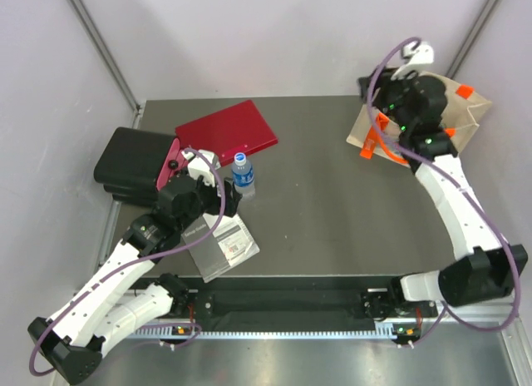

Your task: Place the beverage into the canvas bag

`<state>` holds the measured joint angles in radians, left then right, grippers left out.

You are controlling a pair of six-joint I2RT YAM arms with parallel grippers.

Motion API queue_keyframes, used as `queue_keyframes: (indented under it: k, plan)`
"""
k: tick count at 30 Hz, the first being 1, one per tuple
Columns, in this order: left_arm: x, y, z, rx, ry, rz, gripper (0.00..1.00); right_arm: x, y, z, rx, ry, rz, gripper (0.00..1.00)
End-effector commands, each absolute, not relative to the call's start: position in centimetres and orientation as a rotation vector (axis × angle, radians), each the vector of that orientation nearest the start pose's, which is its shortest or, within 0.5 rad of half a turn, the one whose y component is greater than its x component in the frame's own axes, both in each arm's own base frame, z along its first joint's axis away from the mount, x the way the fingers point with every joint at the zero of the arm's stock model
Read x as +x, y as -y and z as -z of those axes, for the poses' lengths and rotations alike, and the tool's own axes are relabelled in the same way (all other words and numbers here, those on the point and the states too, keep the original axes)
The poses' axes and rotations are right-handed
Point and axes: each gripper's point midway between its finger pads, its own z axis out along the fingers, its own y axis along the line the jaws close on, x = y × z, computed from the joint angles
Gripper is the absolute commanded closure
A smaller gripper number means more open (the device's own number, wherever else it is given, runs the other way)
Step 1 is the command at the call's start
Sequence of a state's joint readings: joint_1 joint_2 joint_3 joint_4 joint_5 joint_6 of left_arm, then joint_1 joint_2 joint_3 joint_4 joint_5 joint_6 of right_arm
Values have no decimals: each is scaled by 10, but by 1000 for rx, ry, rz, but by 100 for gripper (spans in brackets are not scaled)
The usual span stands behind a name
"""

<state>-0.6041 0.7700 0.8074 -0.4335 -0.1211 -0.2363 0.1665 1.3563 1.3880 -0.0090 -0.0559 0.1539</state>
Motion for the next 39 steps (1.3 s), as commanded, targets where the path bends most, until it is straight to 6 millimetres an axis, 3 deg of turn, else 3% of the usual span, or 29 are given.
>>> queue_keyframes:
  k: [1,3,6,7,8,10,12,17,19,27,31,36,39]
  plan:
    - [245,156,-250,273,-1899,460,7,403,-174,-386,-175,-1557,-457,43]
    - [243,156,-256,269,-1876,471,7,395,-199,-375,-199,-1575,-512,41]
    - [238,152,-267,253,-1829,488,8,378,-259,-353,-291,-1617,-602,36]
    - [238,149,-271,239,-1815,477,8,375,-273,-355,-316,-1614,-623,35]
    - [237,145,-275,226,-1791,476,8,377,-288,-338,-343,-1658,-628,33]
    - [236,139,-279,204,-1771,460,8,366,-320,-338,-390,-1659,-683,32]
    - [235,130,-286,168,-1740,437,8,357,-354,-321,-455,-1685,-724,27]
    - [234,119,-292,127,-1709,408,8,349,-411,-299,-530,-1732,-785,13]
    - [234,120,-292,133,-1709,410,8,345,-431,-284,-575,-1769,-778,12]
    - [234,123,-292,141,-1711,421,8,343,-454,-238,-638,-1867,-633,13]
    - [234,123,-291,146,-1714,421,8,344,-456,-212,-671,-1916,-543,18]
    - [234,123,-291,145,-1712,421,8,342,-456,-201,-698,-1937,-491,22]
    - [234,125,-290,150,-1717,424,8,343,-452,-199,-704,-1945,-462,30]
